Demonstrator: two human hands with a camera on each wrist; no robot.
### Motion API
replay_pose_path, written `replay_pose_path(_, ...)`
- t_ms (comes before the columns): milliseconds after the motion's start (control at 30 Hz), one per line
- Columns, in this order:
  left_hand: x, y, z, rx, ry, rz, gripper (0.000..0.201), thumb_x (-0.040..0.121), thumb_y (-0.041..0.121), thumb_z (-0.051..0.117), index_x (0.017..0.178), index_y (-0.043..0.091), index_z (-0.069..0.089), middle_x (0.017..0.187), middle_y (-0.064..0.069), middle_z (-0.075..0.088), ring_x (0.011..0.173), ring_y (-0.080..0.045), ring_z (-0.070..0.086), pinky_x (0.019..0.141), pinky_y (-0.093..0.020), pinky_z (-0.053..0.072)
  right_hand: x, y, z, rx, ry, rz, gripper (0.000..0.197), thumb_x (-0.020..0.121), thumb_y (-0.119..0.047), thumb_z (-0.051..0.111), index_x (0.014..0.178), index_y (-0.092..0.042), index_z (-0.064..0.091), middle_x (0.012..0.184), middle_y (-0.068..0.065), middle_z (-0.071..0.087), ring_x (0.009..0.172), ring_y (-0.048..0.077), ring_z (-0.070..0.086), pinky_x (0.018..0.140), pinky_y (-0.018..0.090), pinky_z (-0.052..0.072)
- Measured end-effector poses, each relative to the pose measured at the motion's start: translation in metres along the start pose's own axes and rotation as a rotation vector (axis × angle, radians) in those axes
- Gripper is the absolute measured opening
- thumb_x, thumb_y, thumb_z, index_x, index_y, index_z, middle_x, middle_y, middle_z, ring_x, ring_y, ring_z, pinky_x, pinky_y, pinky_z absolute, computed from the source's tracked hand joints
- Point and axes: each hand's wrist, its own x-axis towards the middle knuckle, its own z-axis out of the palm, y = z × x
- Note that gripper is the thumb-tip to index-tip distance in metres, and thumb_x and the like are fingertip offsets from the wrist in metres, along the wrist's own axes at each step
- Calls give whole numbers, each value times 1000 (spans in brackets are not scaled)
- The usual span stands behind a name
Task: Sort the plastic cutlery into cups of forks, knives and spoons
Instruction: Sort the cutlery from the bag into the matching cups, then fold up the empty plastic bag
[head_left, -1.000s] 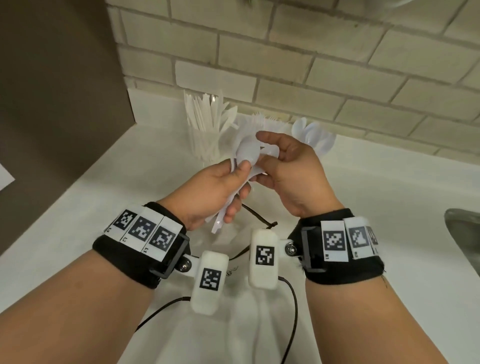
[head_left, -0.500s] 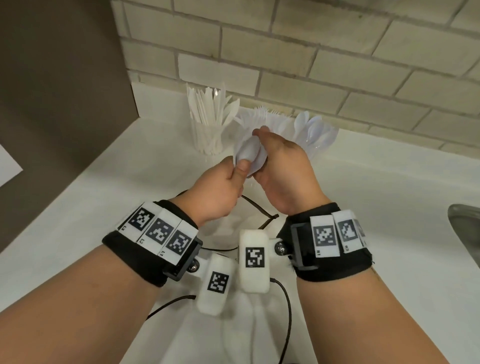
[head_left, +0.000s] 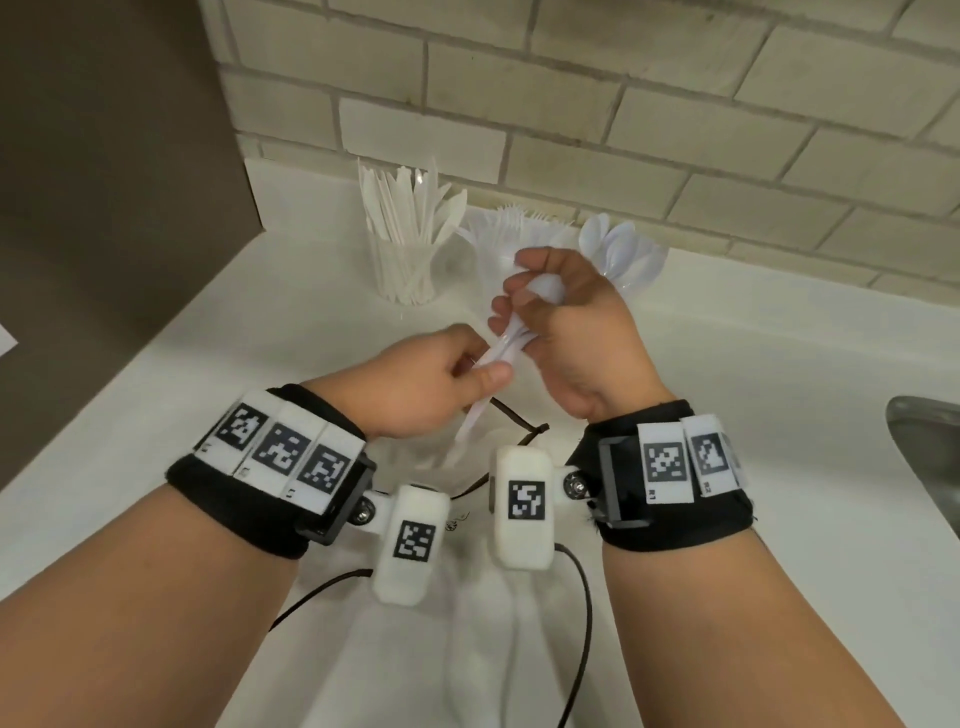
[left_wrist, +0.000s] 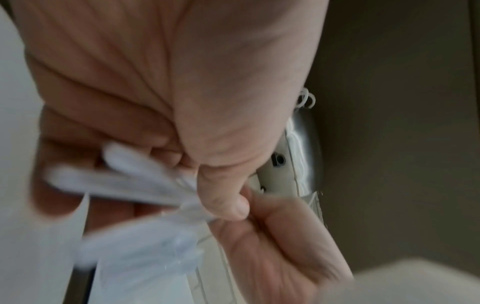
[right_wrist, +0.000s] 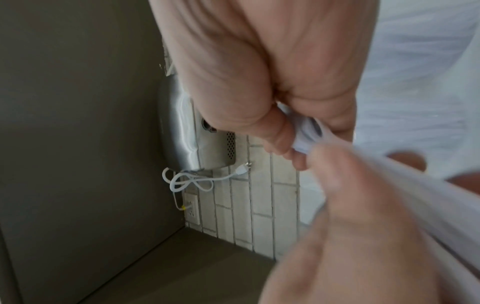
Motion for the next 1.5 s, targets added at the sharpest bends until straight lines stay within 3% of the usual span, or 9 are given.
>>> replay_pose_path(133, -5, -24, -29, 466, 57, -90, 24, 77, 57, 64, 98, 46, 60, 136, 2, 41, 128, -21, 41, 107, -42, 31, 22, -21, -31, 5, 250, -234, 31, 89, 14, 44, 93, -17, 51, 82, 6, 53, 72, 22, 56, 83, 38, 51)
replay_pose_path(267, -10, -39, -30, 554, -208, -231, 21, 71, 48, 75, 86, 48, 59, 137, 6, 40, 119, -18, 49, 103, -37, 40, 51, -42, -65, -257, 523, -592, 34, 80, 7, 43, 94, -24, 47, 84, 0, 52, 81, 13, 54, 84, 29, 49)
replay_pose_path(433, -2, -38, -15, 578, -189, -144, 57, 83, 52, 62, 135, 34, 47, 151, 8, 26, 132, -15, 38, 110, -31, 33, 96, -37, -88, -477, 557, -768, 30, 85, 6, 42, 102, -18, 46, 92, -2, 52, 82, -10, 50, 84, 10, 42)
replay_pose_path(667, -3, -22, 23, 674, -417, -213, 134, 46, 79, 71, 151, 26, 7, 156, 9, -26, 145, -26, -21, 115, -61, -2, 142, 7, -98, -725, 407, -469, 32, 85, 6, 37, 110, -9, 51, 104, 10, 54, 88, 15, 52, 88, 25, 47)
replay_pose_path(800, 6, -28, 27, 664, -399, -255, 116, 57, 71, 72, 149, 25, 18, 157, 9, -19, 146, -31, -11, 113, -65, 7, 151, 23, -92, -1272, 360, -171, 35, 93, -11, 43, 128, -13, 47, 127, 6, 54, 114, 24, 54, 118, 49, 15)
replay_pose_path(1000, 16, -41, 26, 595, -330, -191, 68, 80, 63, 58, 138, 30, 44, 153, 4, 14, 136, -28, 28, 108, -50, 33, 151, 22, -85, -1749, 206, 52, 52, 97, -20, 27, 149, -18, 21, 157, -2, 23, 149, 21, 6, 105, 72, -9)
replay_pose_path(1267, -3, -45, 0, 184, 131, -137, 20, 90, 32, 62, 102, 18, 70, 104, 3, 66, 97, -19, 61, 85, -31, 47, 85, -16, -73, -1256, 263, -217, 45, 102, -29, 32, 145, -20, 35, 157, 5, 26, 148, 25, 13, 118, 52, 8)
replay_pose_path(1367, -17, -53, -9, -215, 284, -223, 16, 91, 29, 62, 98, 17, 71, 93, 1, 73, 90, -19, 67, 84, -34, 51, 41, -11, -59, -795, 302, -283, 41, 99, -38, 42, 136, -20, 49, 143, 1, 46, 130, 16, 44, 102, 22, 33)
replay_pose_path(1500, -30, -52, -12, -666, 437, -247, 14, 95, 19, 56, 98, 15, 68, 79, 5, 74, 76, -13, 70, 69, -27, 57, -2, 4, -38, -548, 293, -184, 47, 94, -47, 50, 133, -21, 52, 125, -6, 57, 115, 12, 54, 92, 22, 40)
